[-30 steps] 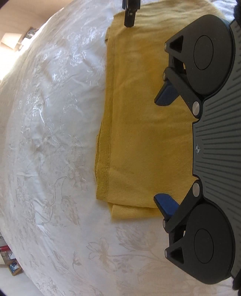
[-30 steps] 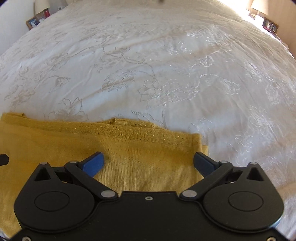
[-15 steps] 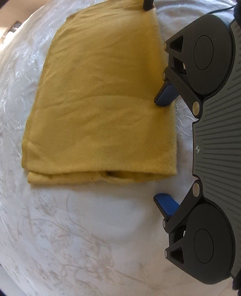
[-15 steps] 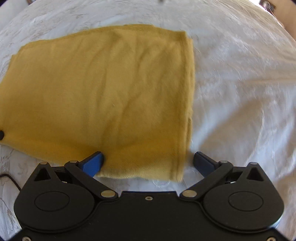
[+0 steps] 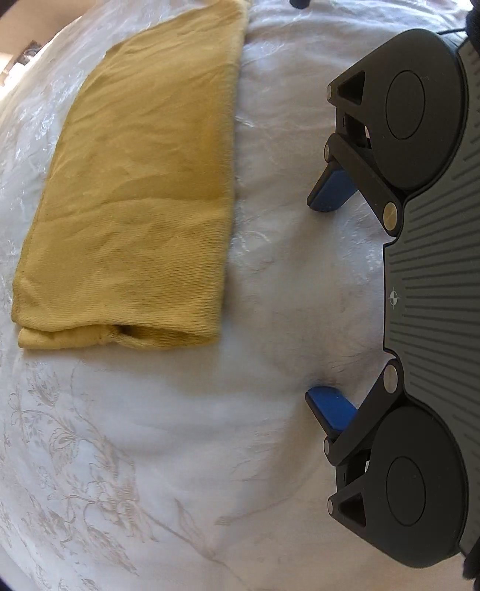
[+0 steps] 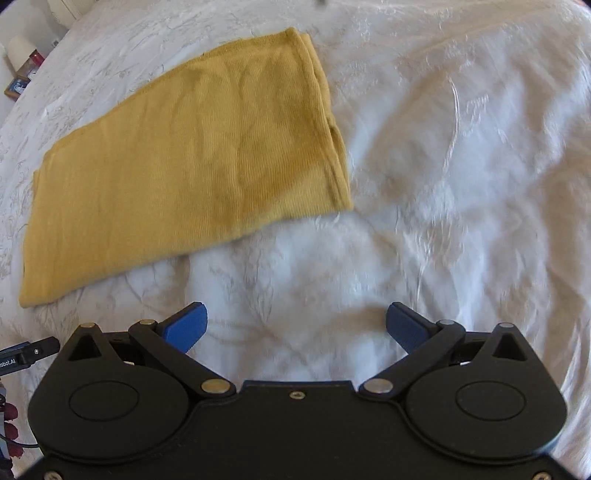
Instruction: Fold small clothes
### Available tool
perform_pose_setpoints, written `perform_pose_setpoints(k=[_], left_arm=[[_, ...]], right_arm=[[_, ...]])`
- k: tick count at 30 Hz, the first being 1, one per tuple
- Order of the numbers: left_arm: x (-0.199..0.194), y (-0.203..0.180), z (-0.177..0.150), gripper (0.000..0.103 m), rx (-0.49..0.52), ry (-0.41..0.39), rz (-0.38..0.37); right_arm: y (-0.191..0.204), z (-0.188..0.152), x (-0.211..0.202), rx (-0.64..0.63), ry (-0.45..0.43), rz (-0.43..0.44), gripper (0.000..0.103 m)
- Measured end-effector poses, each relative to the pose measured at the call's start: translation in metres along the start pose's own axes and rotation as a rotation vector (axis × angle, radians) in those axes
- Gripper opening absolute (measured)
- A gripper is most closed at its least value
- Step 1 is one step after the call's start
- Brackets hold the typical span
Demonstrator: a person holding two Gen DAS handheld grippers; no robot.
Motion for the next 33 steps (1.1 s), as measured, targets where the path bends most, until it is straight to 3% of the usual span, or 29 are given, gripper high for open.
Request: perform_pose_setpoints(k=[6, 14, 17, 18, 20, 25, 28, 33], left_arm=[[0.003, -0.001, -0.014, 0.103, 0.002, -0.002, 0.007], [0.023, -0.016, 0.000, 0.103, -0.049, 0.030, 0.109], [0.025, -0.022, 0.009, 0.103, -0.083, 0.085, 0.129], [0.022, -0.023, 0.011, 0.096, -0.114, 0.098, 0.133], [0.009, -0.030, 0.022, 0.078, -0.156, 0.077, 0.121], [-0.021, -0.066, 0.066, 0.077, -0.161, -0.053, 0.126], [-0.019, -0.091, 0.101, 0.077, -0.147, -0.083, 0.102], [0.000, -0.118, 0.140, 0.077, -0.139, -0.098, 0.060]], right_arm=[[-0.003, -0.037, 0.005, 0.029, 0.039, -0.002, 0.103], [-0.003, -0.040, 0.019, -0.019, 0.072, 0.000, 0.103], [-0.001, -0.038, 0.024, -0.036, 0.093, -0.013, 0.103], [0.001, -0.036, 0.025, -0.050, 0.106, -0.009, 0.103], [0.005, -0.033, 0.023, -0.058, 0.148, 0.015, 0.103], [-0.008, -0.022, 0.015, -0.035, 0.207, 0.151, 0.103], [-0.017, -0.009, 0.006, -0.058, 0.182, 0.190, 0.102], [-0.025, 0.038, -0.019, -0.128, 0.027, 0.232, 0.100]])
Point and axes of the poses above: each gripper's, at about its wrist camera, not at the fingertips, and x roughly the way its jaws point, y to its left, z to its top, the point moved 9 cm from there along x, roughly the way its jaws point, and after that the axes turned 5 degrees about -z, right-handed, at the moved point
